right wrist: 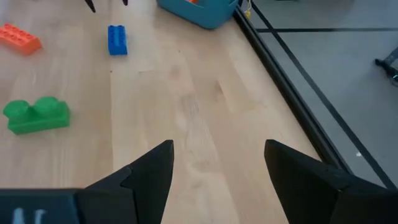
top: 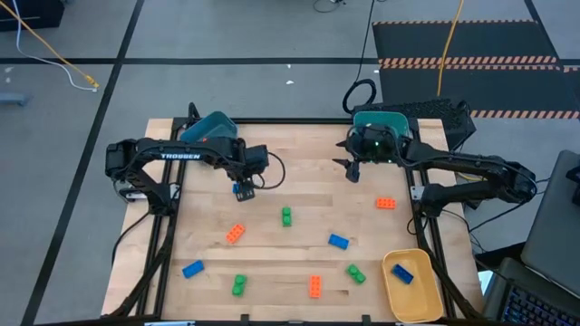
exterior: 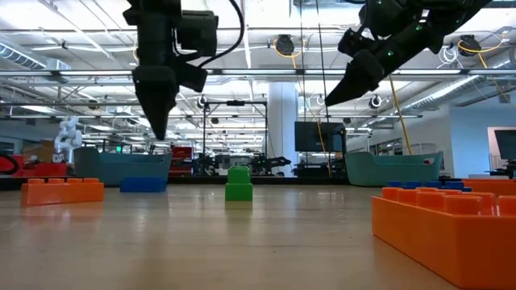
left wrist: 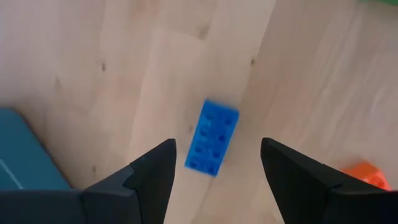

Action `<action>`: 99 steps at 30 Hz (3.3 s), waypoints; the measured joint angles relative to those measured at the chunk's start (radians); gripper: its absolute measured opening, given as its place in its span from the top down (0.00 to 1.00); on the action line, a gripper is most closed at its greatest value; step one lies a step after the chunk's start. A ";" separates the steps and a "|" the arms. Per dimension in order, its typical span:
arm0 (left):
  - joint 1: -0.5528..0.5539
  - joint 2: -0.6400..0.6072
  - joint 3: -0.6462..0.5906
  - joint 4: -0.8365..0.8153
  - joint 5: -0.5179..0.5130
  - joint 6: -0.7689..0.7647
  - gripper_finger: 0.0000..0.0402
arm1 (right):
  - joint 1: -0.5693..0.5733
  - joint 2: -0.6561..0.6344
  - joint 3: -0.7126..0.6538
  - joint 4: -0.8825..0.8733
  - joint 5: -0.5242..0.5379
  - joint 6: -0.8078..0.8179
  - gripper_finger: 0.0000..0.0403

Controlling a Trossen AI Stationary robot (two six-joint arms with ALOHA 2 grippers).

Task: Sort & place blocks by color
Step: Put the top blue game piece into the yellow bin

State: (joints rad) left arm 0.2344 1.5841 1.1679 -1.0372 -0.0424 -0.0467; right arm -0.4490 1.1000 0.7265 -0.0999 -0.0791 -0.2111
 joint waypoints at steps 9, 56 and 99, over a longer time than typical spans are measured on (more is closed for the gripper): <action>0.031 0.000 -0.023 -0.081 0.041 0.047 0.41 | 0.000 0.000 -0.001 -0.086 0.000 -0.022 0.39; 0.014 -0.001 -0.368 0.412 0.058 0.030 0.66 | -0.003 -0.067 -0.001 -0.115 0.008 -0.070 0.39; -0.154 0.000 -0.129 1.124 -0.020 0.034 0.64 | 0.197 -0.027 0.000 0.094 -0.133 0.119 0.39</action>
State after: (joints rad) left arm 0.0805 1.5837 1.0386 0.0867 -0.0620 -0.0128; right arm -0.2520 1.0733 0.7261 -0.0056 -0.2122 -0.0921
